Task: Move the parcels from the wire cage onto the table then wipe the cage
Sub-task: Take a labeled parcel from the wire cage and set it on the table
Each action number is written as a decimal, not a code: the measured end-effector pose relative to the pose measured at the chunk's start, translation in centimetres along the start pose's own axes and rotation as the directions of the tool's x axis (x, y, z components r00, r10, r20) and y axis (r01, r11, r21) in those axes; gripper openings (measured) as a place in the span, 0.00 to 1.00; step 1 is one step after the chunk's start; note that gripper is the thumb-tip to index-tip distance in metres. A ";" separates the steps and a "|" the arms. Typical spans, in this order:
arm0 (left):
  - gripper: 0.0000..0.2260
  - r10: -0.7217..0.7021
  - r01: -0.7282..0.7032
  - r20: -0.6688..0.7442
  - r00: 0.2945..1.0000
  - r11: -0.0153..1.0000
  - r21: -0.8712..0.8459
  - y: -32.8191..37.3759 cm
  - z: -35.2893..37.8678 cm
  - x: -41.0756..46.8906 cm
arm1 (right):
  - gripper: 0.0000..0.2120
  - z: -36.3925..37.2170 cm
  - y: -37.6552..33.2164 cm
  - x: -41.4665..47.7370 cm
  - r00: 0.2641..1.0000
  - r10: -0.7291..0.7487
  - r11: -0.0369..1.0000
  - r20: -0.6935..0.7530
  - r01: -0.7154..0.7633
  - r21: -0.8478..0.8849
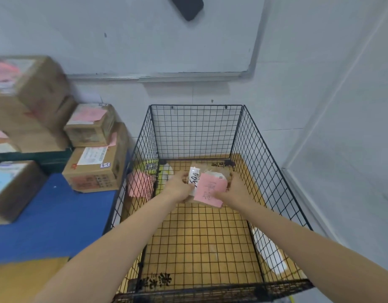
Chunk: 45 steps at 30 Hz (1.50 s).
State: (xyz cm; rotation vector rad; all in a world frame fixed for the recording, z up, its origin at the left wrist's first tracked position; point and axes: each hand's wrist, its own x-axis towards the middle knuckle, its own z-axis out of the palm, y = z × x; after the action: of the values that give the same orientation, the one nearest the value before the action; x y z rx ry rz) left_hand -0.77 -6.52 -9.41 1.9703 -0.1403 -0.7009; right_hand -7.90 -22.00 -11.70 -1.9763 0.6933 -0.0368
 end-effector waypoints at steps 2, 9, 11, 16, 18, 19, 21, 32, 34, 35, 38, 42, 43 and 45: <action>0.20 0.021 -0.021 0.009 1.000 1.000 -0.001 0.3 -0.1 0.1 | 0.52 0.3 -0.2 -0.1 1.000 -0.015 1.000 -0.006 0.014 -0.003; 0.15 0.082 -0.081 -0.064 0.995 0.997 0.017 0.6 -0.6 0.3 | 0.37 -0.1 -0.4 -0.6 0.998 -0.011 0.999 0.054 0.009 0.032; 0.11 0.096 -0.086 -0.119 0.988 0.993 0.086 0.5 -0.7 0.3 | 0.32 -0.1 -0.4 -0.7 0.998 0.007 0.998 0.069 -0.011 0.064; 0.22 0.129 -0.114 -0.169 0.977 0.989 0.098 0.3 -1.1 1.1 | 0.23 0.3 -0.4 -0.7 0.997 0.016 0.993 0.075 -0.024 0.115; 0.24 0.084 -0.082 -0.134 0.987 0.996 0.020 0.3 -1.2 1.1 | 0.22 0.6 -0.1 -0.7 0.995 0.019 0.998 0.093 -0.025 0.063; 0.25 0.054 -0.059 -0.094 0.994 0.997 -0.055 0.3 -1.2 0.9 | 0.22 0.6 -0.1 -0.6 0.995 0.026 0.998 0.100 -0.031 0.051; 0.31 0.021 -0.026 -0.031 0.999 0.988 -0.152 0.3 -1.0 0.4 | 0.21 0.7 0.0 -0.5 0.994 0.032 0.998 0.107 -0.037 0.046; 0.41 0.244 -0.236 -0.077 0.967 0.967 0.100 -0.4 -0.1 0.4 | 0.25 0.6 -0.6 -0.7 0.987 0.097 0.992 0.127 -0.106 0.062; 0.43 0.301 -0.283 -0.066 0.951 0.938 0.200 -0.6 0.0 0.3 | 0.25 0.7 -0.5 -0.8 0.984 0.111 0.992 0.143 -0.118 0.044; 0.42 0.328 -0.302 -0.082 0.941 0.924 0.235 -0.7 -0.1 0.3 | 0.25 0.7 -0.5 -0.8 0.983 0.111 0.993 0.145 -0.117 0.033; 0.37 0.408 -0.349 -0.115 0.906 0.872 0.344 -1.1 -0.3 0.4 | 0.25 0.6 -0.4 -0.6 0.990 0.087 0.996 0.114 -0.087 -0.008; 0.29 0.462 -0.363 -0.105 0.881 0.799 0.479 -1.1 -0.6 0.4 | 0.24 0.4 -0.2 -0.4 0.998 -0.003 0.985 0.062 0.014 -0.171; 0.29 0.467 -0.359 -0.111 0.877 0.792 0.493 -1.1 -0.7 0.4 | 0.24 0.4 -0.1 -0.4 0.997 -0.042 0.972 0.061 0.055 -0.230; 0.28 0.460 -0.342 -0.144 0.876 0.803 0.488 -1.0 -1.3 0.5 | 0.27 0.0 -0.1 -0.3 0.993 -0.099 0.944 0.063 0.114 -0.309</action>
State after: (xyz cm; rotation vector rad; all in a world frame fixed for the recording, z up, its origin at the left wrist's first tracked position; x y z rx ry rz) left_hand 0.19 -5.20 -10.02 2.3454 -0.5965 -0.1242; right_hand -8.10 -21.82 -11.57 -2.3101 0.5880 0.0579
